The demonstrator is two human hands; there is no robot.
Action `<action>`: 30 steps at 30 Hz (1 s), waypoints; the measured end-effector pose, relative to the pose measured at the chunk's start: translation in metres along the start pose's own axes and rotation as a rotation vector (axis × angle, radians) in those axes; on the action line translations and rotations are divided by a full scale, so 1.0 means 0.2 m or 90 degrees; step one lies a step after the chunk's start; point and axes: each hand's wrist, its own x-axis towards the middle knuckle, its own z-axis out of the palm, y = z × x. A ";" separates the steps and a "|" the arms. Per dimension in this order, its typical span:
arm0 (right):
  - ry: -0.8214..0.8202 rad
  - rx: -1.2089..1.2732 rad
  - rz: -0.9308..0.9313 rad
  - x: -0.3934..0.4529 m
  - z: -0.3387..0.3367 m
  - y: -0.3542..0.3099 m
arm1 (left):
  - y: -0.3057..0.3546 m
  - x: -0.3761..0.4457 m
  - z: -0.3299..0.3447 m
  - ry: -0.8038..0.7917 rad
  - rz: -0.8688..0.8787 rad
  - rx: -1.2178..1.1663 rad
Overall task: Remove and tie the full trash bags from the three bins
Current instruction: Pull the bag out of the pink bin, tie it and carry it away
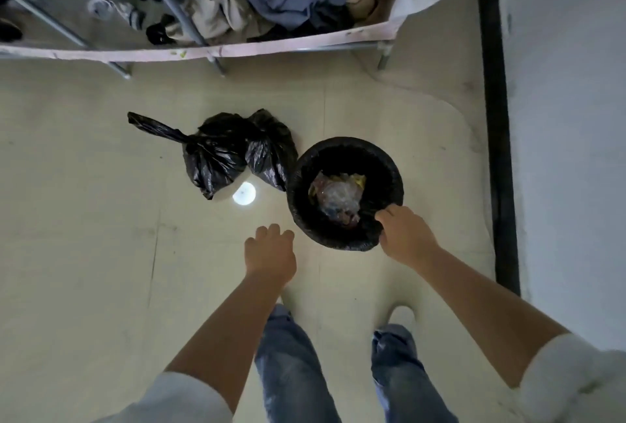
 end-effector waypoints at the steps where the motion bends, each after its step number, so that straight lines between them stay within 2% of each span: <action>1: 0.004 -0.008 -0.007 -0.02 0.04 0.04 | 0.04 -0.01 0.04 -0.003 -0.008 -0.006; 5: 0.008 -0.052 -0.050 -0.02 0.25 0.15 | 0.18 0.01 0.21 0.008 -0.008 -0.024; 10: 0.047 -0.080 -0.127 0.16 0.56 0.20 | 0.25 0.23 0.49 0.053 0.056 -0.043; 13: 0.089 -0.188 -0.203 0.34 0.71 0.21 | 0.25 0.40 0.66 0.068 0.140 -0.001; 15: 0.061 -0.206 -0.277 0.47 0.79 0.22 | 0.24 0.54 0.73 0.072 0.209 0.055; 18: 0.036 -0.173 -0.322 0.64 0.82 0.25 | 0.19 0.74 0.75 0.103 0.316 0.100; 21: 0.034 -0.114 -0.363 0.73 0.81 0.27 | 0.14 0.87 0.76 0.121 0.386 -0.046; 24: 0.030 -0.053 -0.377 0.77 0.80 0.29 | 0.13 0.94 0.76 0.142 0.400 -0.191; 27: 0.030 -0.046 -0.327 0.80 0.78 0.29 | 0.16 0.99 0.76 0.209 0.385 -0.168; 30: 0.123 -0.013 -0.260 0.84 0.75 0.30 | 0.19 1.01 0.76 0.346 0.294 -0.164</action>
